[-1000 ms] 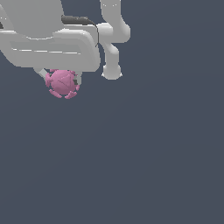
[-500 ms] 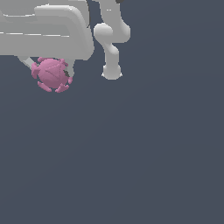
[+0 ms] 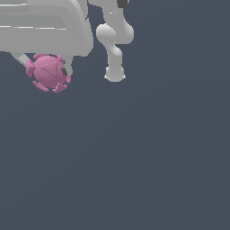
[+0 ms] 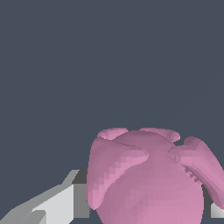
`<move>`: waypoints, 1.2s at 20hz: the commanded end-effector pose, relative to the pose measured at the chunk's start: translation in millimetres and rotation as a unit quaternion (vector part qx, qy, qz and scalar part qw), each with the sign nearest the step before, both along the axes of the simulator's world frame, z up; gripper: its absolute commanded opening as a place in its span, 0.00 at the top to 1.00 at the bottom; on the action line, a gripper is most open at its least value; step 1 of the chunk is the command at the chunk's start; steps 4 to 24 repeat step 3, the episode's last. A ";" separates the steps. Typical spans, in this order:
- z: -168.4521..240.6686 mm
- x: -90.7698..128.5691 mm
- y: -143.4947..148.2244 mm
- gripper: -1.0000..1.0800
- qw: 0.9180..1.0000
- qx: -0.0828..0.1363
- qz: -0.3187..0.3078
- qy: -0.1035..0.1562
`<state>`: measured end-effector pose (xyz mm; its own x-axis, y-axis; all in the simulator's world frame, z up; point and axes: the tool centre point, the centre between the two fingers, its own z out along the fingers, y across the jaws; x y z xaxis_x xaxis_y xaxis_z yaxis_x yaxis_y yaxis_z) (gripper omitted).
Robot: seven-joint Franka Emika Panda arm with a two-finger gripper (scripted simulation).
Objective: Pick up the object and move it to a goal position.
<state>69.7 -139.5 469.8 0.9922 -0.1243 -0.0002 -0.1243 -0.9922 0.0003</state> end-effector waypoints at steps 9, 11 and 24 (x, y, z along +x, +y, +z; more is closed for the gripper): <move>1.5 0.6 -0.3 1.00 1.000 0.000 0.000 0.000; 1.5 0.6 -0.3 1.00 1.000 0.000 0.000 0.000; 1.5 0.6 -0.3 1.00 1.000 0.000 0.000 0.000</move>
